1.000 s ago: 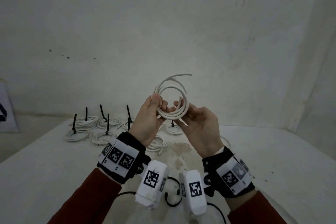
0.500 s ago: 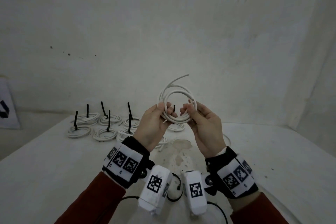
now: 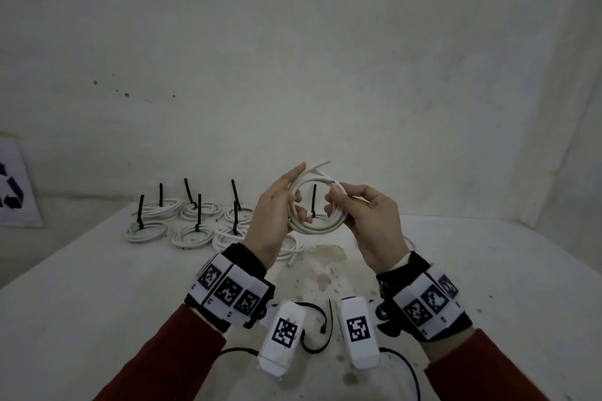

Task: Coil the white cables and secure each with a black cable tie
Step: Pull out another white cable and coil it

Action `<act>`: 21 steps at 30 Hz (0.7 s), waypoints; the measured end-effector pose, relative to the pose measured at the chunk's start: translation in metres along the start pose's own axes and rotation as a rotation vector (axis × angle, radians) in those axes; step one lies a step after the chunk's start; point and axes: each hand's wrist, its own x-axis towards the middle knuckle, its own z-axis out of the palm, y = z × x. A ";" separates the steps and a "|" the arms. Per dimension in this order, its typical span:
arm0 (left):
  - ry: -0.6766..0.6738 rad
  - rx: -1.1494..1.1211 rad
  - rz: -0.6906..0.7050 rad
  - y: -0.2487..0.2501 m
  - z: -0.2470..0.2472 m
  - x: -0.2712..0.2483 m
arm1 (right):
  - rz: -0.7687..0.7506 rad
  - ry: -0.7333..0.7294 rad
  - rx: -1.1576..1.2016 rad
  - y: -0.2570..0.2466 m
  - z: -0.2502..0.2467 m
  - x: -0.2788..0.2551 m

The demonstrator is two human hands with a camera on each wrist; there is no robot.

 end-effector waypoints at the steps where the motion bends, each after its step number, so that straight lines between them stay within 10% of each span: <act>1: 0.015 0.024 0.019 -0.001 0.001 -0.001 | 0.004 -0.002 -0.009 0.001 0.000 0.000; 12: 0.050 0.256 0.152 -0.006 -0.007 -0.002 | -0.033 -0.071 -0.133 0.003 -0.003 0.004; 21: -0.075 0.896 0.121 -0.002 -0.011 0.004 | -0.213 -0.064 -0.385 0.013 0.005 0.012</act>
